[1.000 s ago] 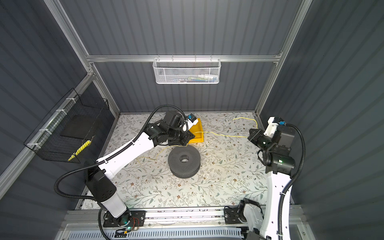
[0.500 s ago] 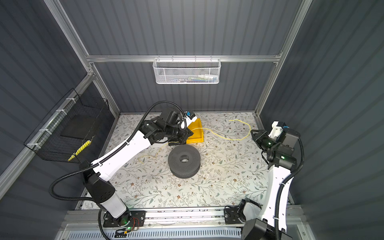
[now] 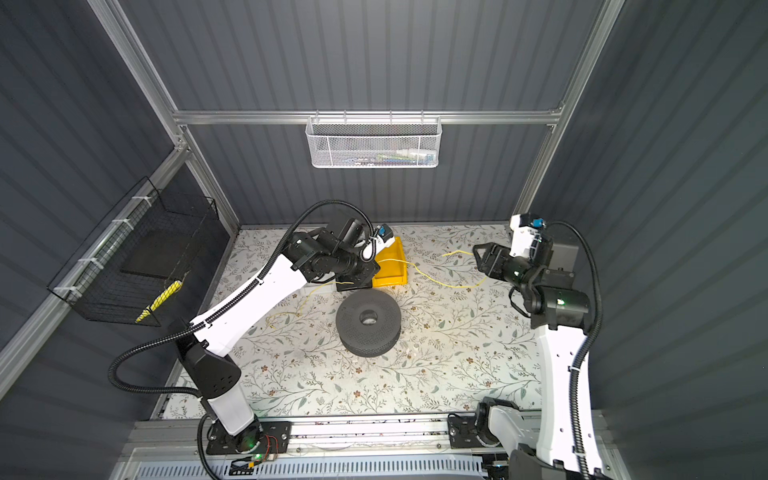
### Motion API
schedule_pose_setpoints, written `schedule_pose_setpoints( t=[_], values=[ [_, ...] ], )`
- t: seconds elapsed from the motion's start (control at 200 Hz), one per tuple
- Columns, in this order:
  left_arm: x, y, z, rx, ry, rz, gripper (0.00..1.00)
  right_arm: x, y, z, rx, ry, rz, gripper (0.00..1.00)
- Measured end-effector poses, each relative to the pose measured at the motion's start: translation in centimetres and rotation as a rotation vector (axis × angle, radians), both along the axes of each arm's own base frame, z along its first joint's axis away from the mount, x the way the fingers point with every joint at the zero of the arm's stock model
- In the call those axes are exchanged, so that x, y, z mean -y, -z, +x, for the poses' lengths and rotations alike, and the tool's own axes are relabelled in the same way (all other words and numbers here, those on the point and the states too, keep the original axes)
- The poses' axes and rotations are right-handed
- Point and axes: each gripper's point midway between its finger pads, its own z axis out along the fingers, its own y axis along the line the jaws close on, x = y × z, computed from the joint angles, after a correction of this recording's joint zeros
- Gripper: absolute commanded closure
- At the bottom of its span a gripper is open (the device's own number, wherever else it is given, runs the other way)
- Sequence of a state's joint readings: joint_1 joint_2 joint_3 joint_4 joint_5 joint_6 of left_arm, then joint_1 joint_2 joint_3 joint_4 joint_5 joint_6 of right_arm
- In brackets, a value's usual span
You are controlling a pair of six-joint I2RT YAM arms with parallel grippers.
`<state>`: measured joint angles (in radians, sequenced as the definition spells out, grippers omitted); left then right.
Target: Wrap the cables
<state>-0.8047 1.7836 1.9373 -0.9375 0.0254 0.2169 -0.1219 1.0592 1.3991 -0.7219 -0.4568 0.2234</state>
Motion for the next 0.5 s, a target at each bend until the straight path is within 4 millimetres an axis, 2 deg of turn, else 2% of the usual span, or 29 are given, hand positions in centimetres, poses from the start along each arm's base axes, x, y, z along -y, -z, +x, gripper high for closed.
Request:
schedule_pose_setpoints(
  t=[0.095, 0.17, 0.26, 0.32, 0.4, 0.5],
  values=[
    [0.1, 0.8, -0.4, -0.026, 0.015, 0.031, 1.0, -1.9, -1.6, 0.9, 0.018, -0.079, -0.097, 0.31],
    [0.2, 1.3, -0.6, -0.05, 0.029, 0.05, 1.0, -3.3, -1.5, 2.0, -0.001, -0.136, -0.182, 0.27],
    [0.1, 1.7, -0.9, -0.073, 0.038, 0.071, 1.0, -5.0, 0.3, 3.4, -0.066, -0.205, -0.264, 0.23],
    [-0.2, 2.0, -1.2, -0.087, 0.043, 0.089, 1.0, -6.2, 2.1, 3.7, -0.123, -0.261, -0.313, 0.17],
    [-0.6, 2.4, -1.6, -0.106, 0.046, 0.113, 1.0, -7.3, 4.6, 3.2, -0.19, -0.321, -0.359, 0.1],
    [-1.2, 2.8, -1.9, -0.115, 0.046, 0.141, 1.0, -7.8, 6.3, 2.2, -0.239, -0.371, -0.386, 0.05]
  ],
)
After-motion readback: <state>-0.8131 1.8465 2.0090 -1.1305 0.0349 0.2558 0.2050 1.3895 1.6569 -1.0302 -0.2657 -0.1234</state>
